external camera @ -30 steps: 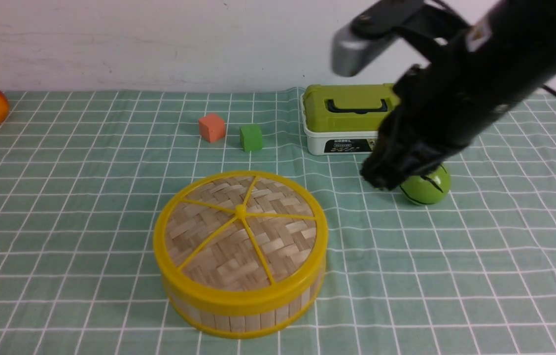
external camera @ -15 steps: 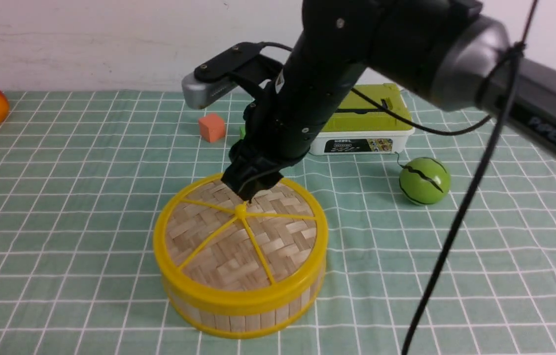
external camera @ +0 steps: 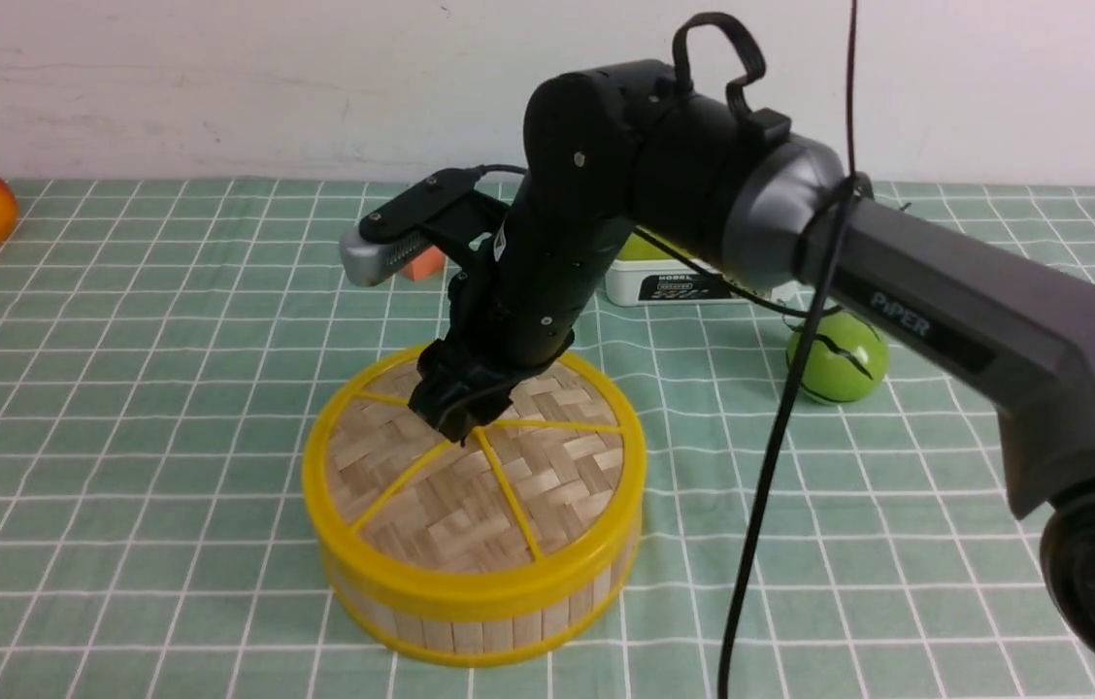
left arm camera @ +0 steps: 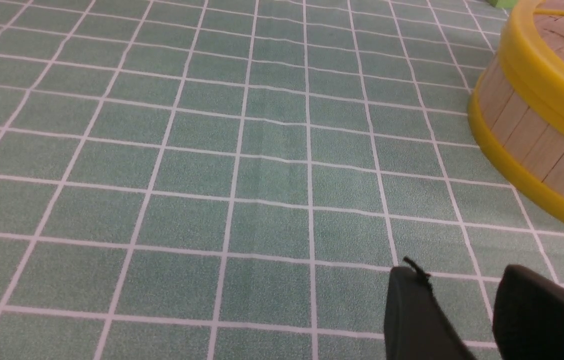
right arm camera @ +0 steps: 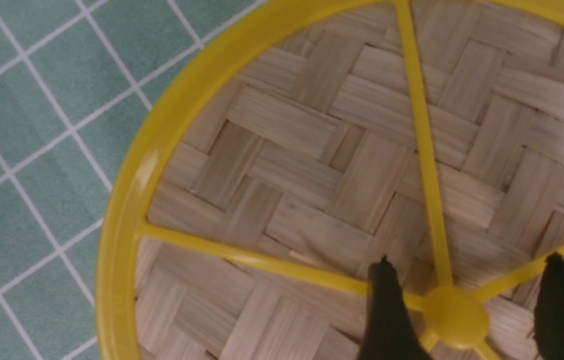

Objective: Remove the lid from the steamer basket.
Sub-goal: Use the right arm to lift the lid of the steamer, then use the right arm to place the steamer lid on the table

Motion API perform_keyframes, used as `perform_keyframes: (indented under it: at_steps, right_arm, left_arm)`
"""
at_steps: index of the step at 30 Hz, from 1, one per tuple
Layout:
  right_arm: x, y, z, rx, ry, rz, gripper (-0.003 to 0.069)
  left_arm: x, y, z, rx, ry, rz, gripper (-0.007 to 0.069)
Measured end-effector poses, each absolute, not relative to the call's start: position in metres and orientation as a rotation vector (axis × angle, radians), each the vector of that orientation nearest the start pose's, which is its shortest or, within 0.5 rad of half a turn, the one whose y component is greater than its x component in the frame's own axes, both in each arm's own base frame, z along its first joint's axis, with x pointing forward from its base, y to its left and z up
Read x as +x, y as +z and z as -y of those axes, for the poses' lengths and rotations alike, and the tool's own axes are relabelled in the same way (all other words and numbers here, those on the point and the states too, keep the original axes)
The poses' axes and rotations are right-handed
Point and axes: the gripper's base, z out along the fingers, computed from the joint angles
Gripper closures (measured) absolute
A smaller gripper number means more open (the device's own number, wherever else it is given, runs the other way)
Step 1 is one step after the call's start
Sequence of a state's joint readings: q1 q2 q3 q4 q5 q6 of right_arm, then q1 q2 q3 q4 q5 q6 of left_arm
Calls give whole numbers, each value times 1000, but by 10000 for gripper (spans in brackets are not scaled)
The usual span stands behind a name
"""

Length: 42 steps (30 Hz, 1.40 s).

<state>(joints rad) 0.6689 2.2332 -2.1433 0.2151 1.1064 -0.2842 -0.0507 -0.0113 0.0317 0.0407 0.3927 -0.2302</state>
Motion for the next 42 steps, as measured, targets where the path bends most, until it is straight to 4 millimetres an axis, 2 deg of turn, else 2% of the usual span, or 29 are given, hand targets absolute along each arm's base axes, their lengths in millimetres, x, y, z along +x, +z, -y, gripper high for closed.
perform_keyframes:
  at_steps: [8, 16, 20, 22, 25, 27, 29, 30, 32, 33, 35, 36, 38, 40, 42]
  right_arm:
    - [379, 261, -321, -1180, 403, -2436, 489]
    - [378, 261, -321, -1181, 407, -2438, 519]
    - [379, 262, -322, -1178, 408, -2438, 572]
    - [378, 262, -321, -1178, 408, -2436, 574]
    - [376, 272, -319, -1173, 409, -2421, 574]
    - [372, 291, -314, -1165, 392, -2382, 574]
    - [363, 323, -304, -1154, 354, -2319, 574]
    - [362, 326, -302, -1156, 343, -2315, 574]
    - [345, 367, -281, -1157, 263, -2268, 574]
    - [344, 371, -280, -1153, 264, -2262, 574]
    - [331, 395, -264, -1148, 194, -2241, 574]
    - [321, 416, -247, -1102, 157, -2220, 574]
    - [317, 422, -237, -1067, 142, -2228, 574]
    - [307, 430, -207, -990, 123, -2269, 574]
    - [298, 425, -173, -925, 91, -2341, 574]
  left_arm:
    - [52, 168, 1, -145, -151, -1894, 386]
    - [52, 168, 1, -145, -151, -1894, 386]
    - [52, 168, 1, -145, -151, -1894, 386]
    - [52, 168, 1, -145, -151, -1894, 386]
    - [52, 168, 1, -145, -151, -1894, 386]
    - [52, 168, 1, -145, -151, -1894, 386]
    - [52, 168, 1, -145, -151, -1894, 386]
    - [52, 168, 1, -145, -151, -1894, 386]
    - [52, 168, 1, -145, -151, -1894, 386]
    - [52, 168, 1, -145, -151, -1894, 386]
    - [52, 168, 1, -145, -151, -1894, 386]
    - [52, 168, 1, -145, -151, -1894, 386]
    - [52, 168, 1, -145, -151, -1894, 386]
    - [52, 168, 1, -145, -151, -1894, 386]
    - [52, 168, 1, -145, -151, -1894, 386]
